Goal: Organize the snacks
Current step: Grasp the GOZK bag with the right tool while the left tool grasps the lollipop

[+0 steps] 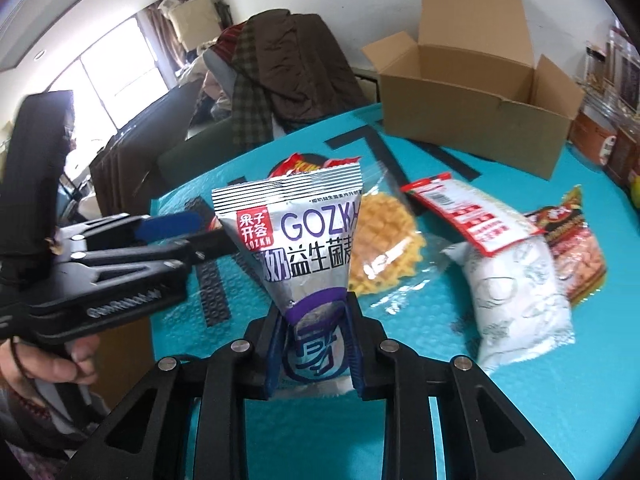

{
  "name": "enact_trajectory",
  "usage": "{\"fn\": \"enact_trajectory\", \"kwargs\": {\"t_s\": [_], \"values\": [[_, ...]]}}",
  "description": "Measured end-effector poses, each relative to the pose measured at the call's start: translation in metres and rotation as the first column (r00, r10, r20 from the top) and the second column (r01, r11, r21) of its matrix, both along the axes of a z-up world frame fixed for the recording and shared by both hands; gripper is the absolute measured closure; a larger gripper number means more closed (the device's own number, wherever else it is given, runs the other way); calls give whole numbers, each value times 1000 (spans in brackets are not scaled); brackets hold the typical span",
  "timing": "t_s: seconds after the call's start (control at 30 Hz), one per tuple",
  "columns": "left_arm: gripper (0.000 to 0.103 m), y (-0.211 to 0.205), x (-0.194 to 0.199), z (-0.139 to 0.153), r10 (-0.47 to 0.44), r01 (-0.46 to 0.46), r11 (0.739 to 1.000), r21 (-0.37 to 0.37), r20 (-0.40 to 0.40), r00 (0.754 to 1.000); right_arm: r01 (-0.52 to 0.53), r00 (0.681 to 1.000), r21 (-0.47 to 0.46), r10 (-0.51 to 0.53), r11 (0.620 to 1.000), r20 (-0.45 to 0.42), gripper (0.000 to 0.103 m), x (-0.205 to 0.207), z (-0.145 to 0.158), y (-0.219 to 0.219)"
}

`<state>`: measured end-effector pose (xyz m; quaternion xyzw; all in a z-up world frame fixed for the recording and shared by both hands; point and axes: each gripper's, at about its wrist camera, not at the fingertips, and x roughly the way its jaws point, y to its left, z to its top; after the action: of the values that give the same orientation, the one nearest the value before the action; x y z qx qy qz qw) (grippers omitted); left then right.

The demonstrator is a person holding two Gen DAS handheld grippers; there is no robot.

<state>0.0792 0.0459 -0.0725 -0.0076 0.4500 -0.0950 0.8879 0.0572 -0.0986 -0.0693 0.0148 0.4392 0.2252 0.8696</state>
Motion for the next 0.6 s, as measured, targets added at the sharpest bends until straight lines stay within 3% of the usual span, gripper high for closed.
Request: {"fn": "enact_trajectory", "kwargs": {"t_s": [0.37, 0.43, 0.5, 0.6], "values": [[53, -24, 21, -26, -56, 54, 998, -33, -56, 997, 65, 998, 4, -65, 998, -24, 76, 0, -2, -27], [69, -26, 23, -29, -61, 59, 998, -30, -64, 996, 68, 997, 7, -67, 998, -28, 76, 1, -3, -30], [78, -26, 25, -33, -70, 67, 997, -46, -84, 994, 69, 997, 10, -69, 998, -33, 76, 2, -3, -30], [78, -28, 21, -32, -77, 74, 997, -35, -76, 994, 67, 997, 12, -67, 998, -35, 76, 2, -4, -32]]}}
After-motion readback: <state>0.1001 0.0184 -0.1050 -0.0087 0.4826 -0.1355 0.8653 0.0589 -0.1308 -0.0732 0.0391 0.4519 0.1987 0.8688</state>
